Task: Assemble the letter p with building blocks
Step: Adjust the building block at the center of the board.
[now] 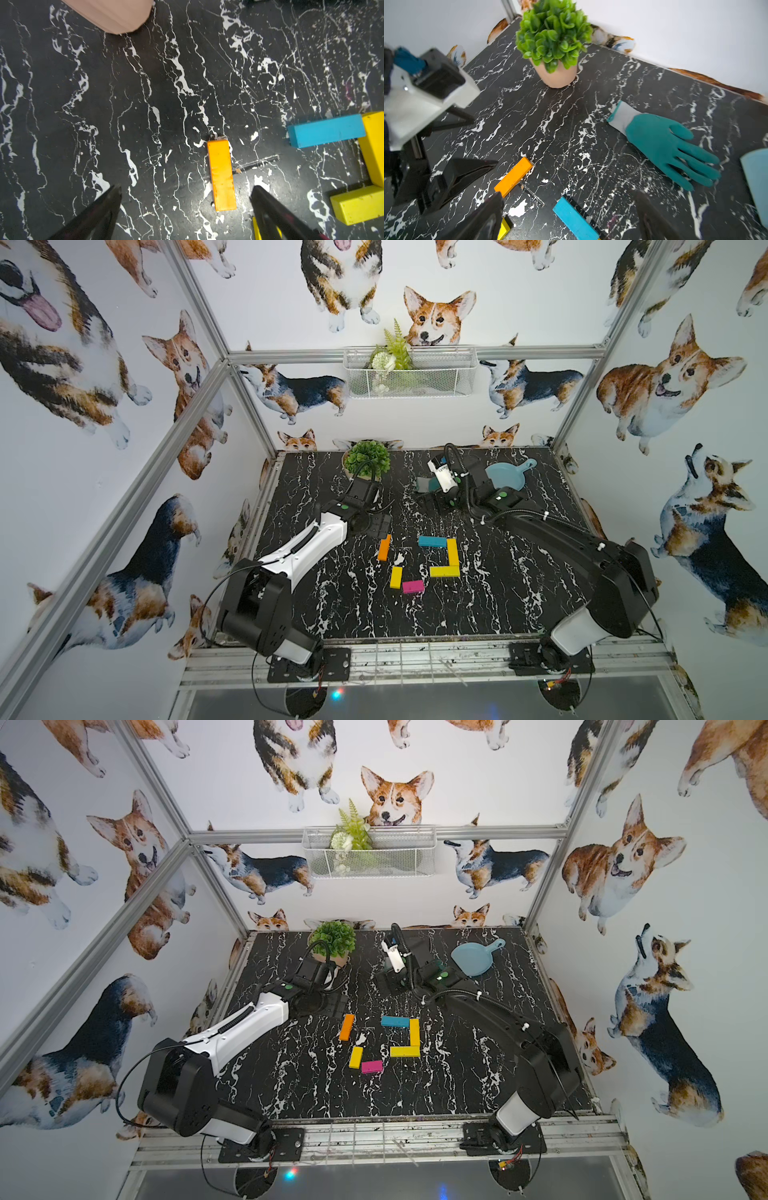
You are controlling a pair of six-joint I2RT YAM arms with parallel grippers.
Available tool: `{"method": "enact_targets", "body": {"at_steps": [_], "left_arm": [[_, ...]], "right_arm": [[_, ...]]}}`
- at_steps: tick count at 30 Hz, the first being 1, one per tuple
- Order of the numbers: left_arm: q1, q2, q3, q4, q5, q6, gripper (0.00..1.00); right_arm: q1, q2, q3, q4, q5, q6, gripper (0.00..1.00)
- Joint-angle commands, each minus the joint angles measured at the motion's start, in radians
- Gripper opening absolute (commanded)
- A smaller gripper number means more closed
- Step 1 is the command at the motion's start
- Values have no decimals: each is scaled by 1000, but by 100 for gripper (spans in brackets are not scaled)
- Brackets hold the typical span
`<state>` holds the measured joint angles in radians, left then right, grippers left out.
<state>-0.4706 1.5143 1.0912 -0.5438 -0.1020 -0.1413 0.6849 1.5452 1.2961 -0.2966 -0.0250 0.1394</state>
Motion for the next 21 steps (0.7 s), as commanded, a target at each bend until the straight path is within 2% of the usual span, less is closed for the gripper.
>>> {"method": "enact_targets", "body": {"at_steps": [1,4,7,10,12,21], "left_arm": [[-1,-3,-13,-15,-36,-48,100],[31,-3,-1,-4,-45,-65,100],[73,-2,20,9,-48,-82,100],[119,-5,31,26,-43,-89,100],[151,-5,46,33,-38,-87,100],[238,-42,34,80,11,-103,100]], "right_arm": [[0,-4,-11,-66,-70,91,100],[16,1,-83,-39,-181,139,99],[90,13,-122,-24,-185,147,97],[144,61,-103,-67,-185,162,97],[148,106,-100,-70,-232,202,95],[170,263,-4,-192,-364,218,92]]}}
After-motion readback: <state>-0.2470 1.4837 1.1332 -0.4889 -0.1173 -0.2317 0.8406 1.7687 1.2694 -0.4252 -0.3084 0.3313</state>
